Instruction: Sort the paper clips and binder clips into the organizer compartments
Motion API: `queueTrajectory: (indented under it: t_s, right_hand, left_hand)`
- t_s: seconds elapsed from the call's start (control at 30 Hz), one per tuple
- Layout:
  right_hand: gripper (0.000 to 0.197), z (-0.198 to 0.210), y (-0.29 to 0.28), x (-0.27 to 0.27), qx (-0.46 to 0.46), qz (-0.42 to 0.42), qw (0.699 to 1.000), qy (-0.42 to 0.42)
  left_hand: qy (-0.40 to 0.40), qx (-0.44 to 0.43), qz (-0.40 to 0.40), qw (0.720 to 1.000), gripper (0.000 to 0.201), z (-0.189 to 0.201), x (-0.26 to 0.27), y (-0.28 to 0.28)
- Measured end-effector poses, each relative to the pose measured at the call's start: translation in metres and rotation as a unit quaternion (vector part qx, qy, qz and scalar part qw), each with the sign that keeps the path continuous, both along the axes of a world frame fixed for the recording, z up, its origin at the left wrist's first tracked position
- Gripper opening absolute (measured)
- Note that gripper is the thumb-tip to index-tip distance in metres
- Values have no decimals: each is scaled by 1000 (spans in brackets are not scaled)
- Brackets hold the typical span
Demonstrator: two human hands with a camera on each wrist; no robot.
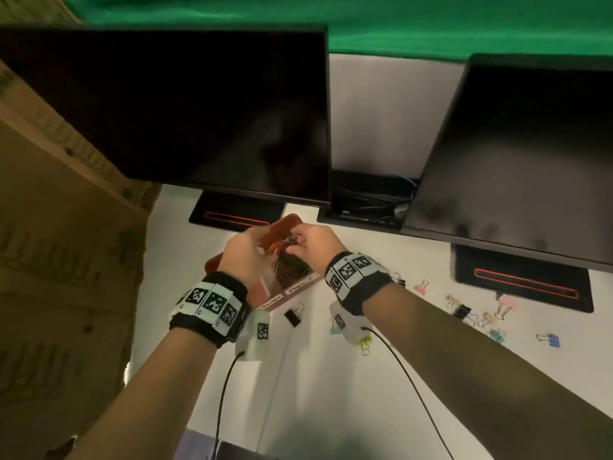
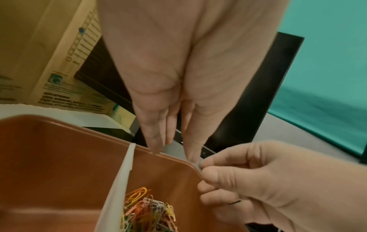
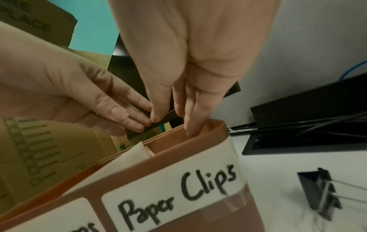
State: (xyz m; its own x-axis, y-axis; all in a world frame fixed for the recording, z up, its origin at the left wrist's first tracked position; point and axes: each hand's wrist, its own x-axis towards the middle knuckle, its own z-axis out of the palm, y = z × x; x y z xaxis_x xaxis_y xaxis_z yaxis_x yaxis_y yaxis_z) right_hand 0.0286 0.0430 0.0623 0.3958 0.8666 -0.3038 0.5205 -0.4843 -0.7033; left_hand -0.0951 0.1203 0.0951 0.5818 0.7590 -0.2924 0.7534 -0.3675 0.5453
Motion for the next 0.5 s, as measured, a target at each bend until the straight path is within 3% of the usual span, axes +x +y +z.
queueTrajectory:
  t_s: [0.13, 0.23, 0.37, 0.5]
  right_hand:
    - [24, -1, -42, 8, 83, 0, 997, -3]
    - [17, -7, -104, 25, 98, -17, 995, -29]
    - [17, -30, -206, 58, 30, -98, 993, -63]
    - [20, -50, -287, 81, -65, -161, 983, -55]
  left_hand:
    - [-83, -42, -4, 996, 42, -3, 3, -12]
    - [-95, -66, -62, 991, 32, -10, 21, -41]
    - [-95, -88, -165, 978, 22, -25, 56, -100]
    - [-79, -129, -219, 964, 20, -51, 88, -160]
